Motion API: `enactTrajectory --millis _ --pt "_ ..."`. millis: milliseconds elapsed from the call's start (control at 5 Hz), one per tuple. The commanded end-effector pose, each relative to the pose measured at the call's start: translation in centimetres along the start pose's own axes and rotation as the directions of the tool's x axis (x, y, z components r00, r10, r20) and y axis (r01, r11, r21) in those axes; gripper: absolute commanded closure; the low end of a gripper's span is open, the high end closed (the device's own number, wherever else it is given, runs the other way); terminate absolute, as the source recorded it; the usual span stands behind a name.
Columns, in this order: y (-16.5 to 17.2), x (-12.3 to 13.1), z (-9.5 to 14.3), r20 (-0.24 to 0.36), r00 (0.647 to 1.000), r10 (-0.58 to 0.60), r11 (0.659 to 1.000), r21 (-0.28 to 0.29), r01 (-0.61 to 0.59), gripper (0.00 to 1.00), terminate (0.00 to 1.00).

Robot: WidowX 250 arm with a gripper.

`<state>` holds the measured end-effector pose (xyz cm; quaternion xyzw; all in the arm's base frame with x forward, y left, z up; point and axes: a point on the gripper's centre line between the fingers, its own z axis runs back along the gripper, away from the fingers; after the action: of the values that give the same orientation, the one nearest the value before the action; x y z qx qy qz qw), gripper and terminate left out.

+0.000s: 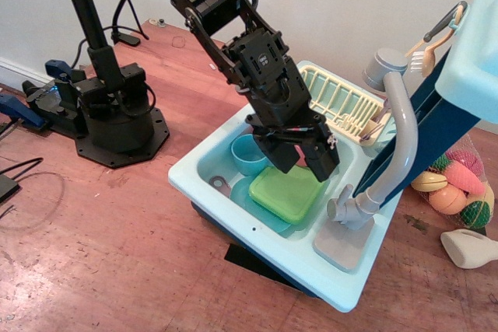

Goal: Turn lever vertical to front

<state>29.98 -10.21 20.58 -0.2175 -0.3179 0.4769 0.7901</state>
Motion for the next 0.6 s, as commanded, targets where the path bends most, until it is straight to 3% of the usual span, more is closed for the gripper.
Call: enactTrajectory --millis 0,400 --pt "0.0 0.0 0.0 0.0 1.0 0.0 1.0 0.0 0.0 0.0 0.0" --pt "-1.6 1.0 -1.1 -0.012 0.999 -0.034 0.999 -0.016 0.034 0.0 0.0"
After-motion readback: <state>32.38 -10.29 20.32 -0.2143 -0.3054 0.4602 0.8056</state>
